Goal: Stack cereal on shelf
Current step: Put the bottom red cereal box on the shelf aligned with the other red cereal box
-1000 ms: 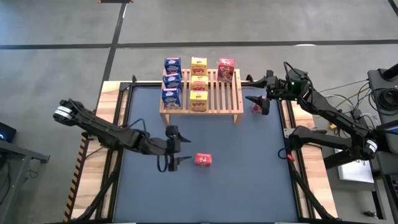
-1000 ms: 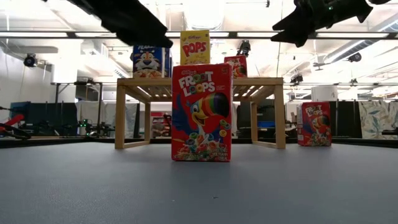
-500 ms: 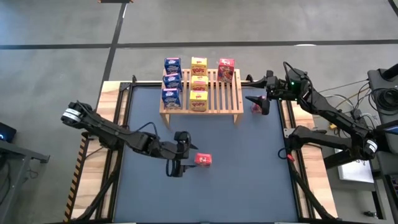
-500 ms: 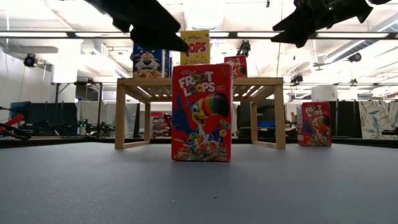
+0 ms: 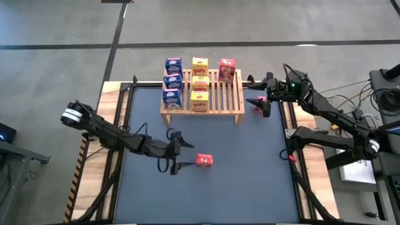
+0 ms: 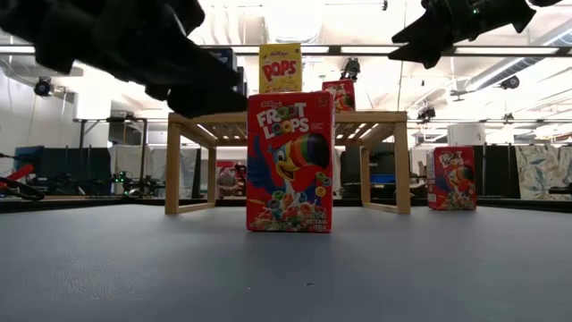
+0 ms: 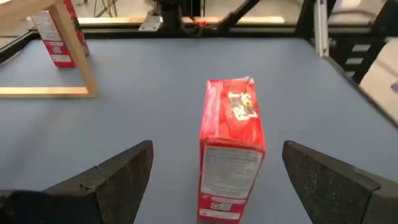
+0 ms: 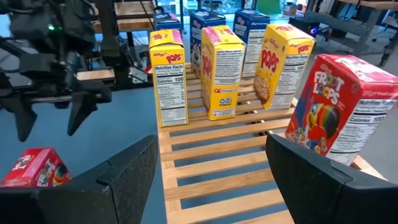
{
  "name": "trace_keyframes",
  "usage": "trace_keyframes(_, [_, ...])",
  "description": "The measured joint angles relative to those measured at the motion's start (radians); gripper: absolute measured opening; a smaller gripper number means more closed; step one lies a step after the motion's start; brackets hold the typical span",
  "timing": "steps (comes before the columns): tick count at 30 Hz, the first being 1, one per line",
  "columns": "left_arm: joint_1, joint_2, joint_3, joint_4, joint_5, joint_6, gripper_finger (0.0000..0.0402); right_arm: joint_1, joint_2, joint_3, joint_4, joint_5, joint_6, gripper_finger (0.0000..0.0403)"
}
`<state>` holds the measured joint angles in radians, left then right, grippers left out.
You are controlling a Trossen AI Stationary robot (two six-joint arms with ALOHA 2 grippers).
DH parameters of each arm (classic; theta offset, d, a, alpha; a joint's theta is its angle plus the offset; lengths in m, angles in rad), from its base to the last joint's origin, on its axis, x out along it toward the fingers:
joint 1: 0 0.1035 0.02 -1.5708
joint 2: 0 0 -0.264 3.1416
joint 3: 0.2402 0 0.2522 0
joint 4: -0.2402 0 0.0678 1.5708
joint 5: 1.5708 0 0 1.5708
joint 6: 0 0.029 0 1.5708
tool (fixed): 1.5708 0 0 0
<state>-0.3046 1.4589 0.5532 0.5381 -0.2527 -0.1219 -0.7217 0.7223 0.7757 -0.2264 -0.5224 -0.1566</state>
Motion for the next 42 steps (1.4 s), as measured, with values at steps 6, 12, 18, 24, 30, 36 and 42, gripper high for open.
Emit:
trace_keyframes(6, [-0.001, 0.034, -0.08, 0.202, 0.001, -0.014, 0.0341, 0.009, 0.0, 0.0, 0.004, 0.0, 0.007, 0.0286])
trace_keyframes(12, [0.0, 0.138, -0.035, 0.209, 0.001, 0.001, 0.0341, 0.009, 0.004, 0.0, 0.023, 0.0, 0.017, 0.0286])
trace_keyframes(18, [0.002, 0.249, 0.034, 0.207, 0.009, 0.008, 0.0341, 0.01, 0.026, 0.0, 0.023, 0.001, 0.019, 0.0286])
trace_keyframes(24, [0.009, 0.341, 0.105, 0.209, 0.101, 0.014, 0.0339, 0.016, 0.045, 0.0, 0.023, 0.001, 0.014, 0.0286])
trace_keyframes(30, [0.015, 0.388, 0.138, 0.204, 0.123, 0.027, 0.0291, 0.057, 0.045, -0.004, 0.034, 0.001, -0.001, 0.0286])
trace_keyframes(36, [0.026, 0.373, 0.134, 0.186, 0.125, 0.027, 0.0209, 0.092, 0.045, -0.005, 0.05, 0.001, 0.0, 0.0286])
trace_keyframes(42, [0.037, 0.35, 0.127, 0.175, 0.126, 0.026, 0.0144, 0.122, 0.045, -0.005, 0.06, 0.001, 0.0, 0.0286])
